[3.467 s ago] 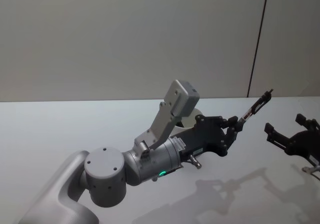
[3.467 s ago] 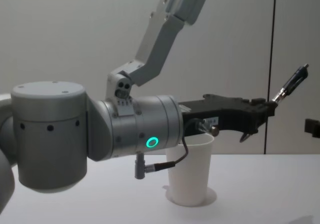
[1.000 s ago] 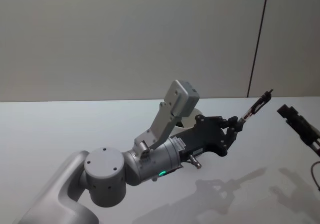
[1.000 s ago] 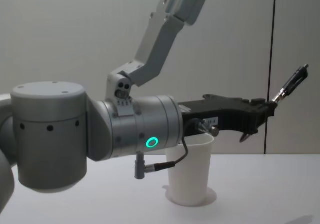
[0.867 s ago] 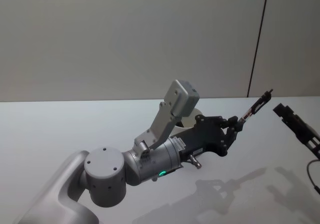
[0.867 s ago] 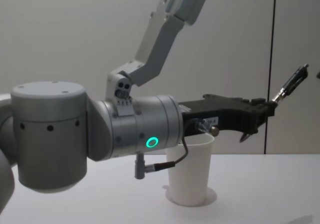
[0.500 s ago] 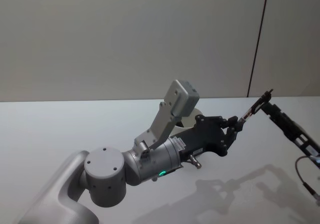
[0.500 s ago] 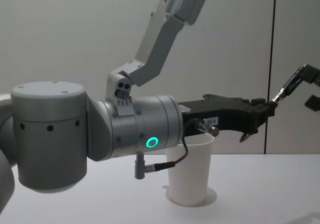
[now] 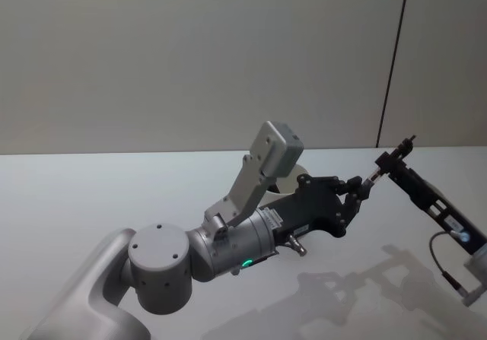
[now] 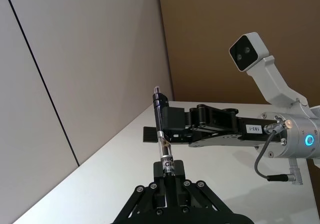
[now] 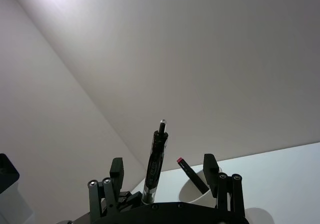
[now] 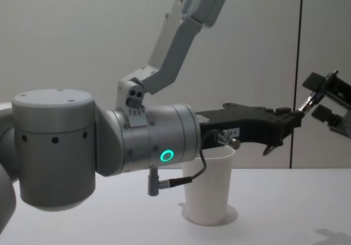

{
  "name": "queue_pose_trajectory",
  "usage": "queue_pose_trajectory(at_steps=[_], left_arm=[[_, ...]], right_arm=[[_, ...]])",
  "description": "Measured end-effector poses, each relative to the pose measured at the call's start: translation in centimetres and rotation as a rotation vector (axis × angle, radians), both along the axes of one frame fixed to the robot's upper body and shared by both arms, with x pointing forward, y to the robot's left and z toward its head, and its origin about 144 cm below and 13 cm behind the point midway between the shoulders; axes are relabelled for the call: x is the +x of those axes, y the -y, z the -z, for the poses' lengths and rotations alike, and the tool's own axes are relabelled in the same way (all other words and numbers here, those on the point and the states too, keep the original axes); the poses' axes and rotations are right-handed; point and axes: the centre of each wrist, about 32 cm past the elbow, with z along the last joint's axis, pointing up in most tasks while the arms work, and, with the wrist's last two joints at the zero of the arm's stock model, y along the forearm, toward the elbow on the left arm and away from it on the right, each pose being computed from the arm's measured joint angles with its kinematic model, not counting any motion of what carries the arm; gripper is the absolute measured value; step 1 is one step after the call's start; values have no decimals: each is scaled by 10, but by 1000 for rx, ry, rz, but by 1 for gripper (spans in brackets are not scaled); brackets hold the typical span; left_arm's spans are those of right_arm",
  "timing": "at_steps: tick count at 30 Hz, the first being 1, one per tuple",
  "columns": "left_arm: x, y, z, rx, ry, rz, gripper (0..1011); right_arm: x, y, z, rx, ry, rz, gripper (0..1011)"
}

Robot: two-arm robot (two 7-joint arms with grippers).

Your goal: Place the pen into the pen holder.

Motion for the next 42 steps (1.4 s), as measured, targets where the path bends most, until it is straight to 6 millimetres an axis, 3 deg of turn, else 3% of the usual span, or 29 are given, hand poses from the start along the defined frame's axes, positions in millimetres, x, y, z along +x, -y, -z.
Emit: queue_pose_trajectory(at_steps=[27,38,42], left_arm=[[0,0,0,0,0,0,126],[0,0,0,0,0,0,126],[0,0,0,0,0,0,126]], right_arm=[[7,-9,0,16,1,-15,999],[7,-8,0,24,6,-16,758],[7,-8,1,28,7,-17,618]])
